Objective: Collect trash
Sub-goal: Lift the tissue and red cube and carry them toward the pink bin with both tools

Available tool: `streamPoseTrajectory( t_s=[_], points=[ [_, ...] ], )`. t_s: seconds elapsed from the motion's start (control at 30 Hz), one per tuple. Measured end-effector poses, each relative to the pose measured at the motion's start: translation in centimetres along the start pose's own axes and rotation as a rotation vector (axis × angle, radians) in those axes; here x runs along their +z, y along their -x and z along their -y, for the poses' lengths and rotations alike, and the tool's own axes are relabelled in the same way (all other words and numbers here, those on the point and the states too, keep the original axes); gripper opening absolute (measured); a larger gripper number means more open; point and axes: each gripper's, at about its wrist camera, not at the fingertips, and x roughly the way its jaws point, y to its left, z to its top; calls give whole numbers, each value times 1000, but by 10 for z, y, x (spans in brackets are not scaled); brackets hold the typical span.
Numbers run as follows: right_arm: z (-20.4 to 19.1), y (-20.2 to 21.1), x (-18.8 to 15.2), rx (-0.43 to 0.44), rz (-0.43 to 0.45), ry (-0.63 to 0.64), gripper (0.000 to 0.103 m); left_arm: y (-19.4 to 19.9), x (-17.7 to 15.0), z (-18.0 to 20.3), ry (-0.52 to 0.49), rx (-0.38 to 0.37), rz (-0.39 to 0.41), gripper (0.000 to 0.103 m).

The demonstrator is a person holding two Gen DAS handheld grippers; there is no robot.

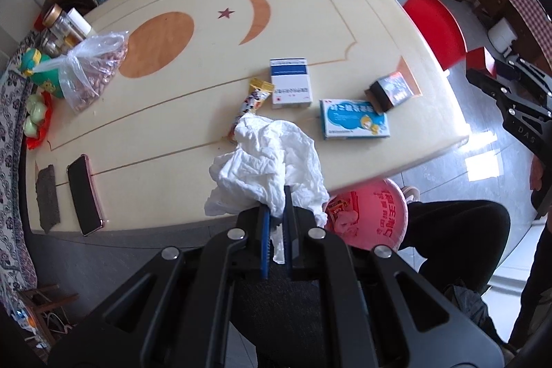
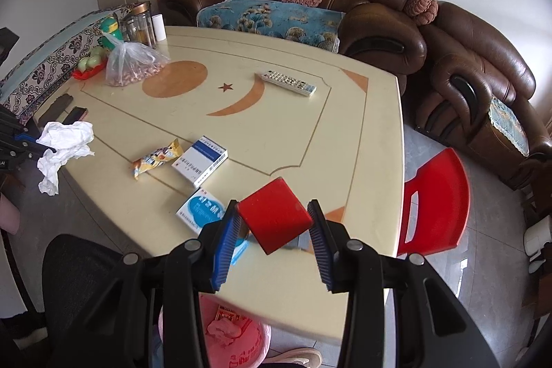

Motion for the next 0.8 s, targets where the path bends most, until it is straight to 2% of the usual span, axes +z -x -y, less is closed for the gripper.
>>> streamPoseTrajectory(
  t_s=[0.47, 0.8],
  points=[
    [-25, 52, -54, 28, 10, 26, 40, 19, -38, 59, -128, -11, 50, 8],
    [-49, 58, -87, 74, -13, 40, 40, -1, -63, 93, -201, -41, 43, 8]
  ],
)
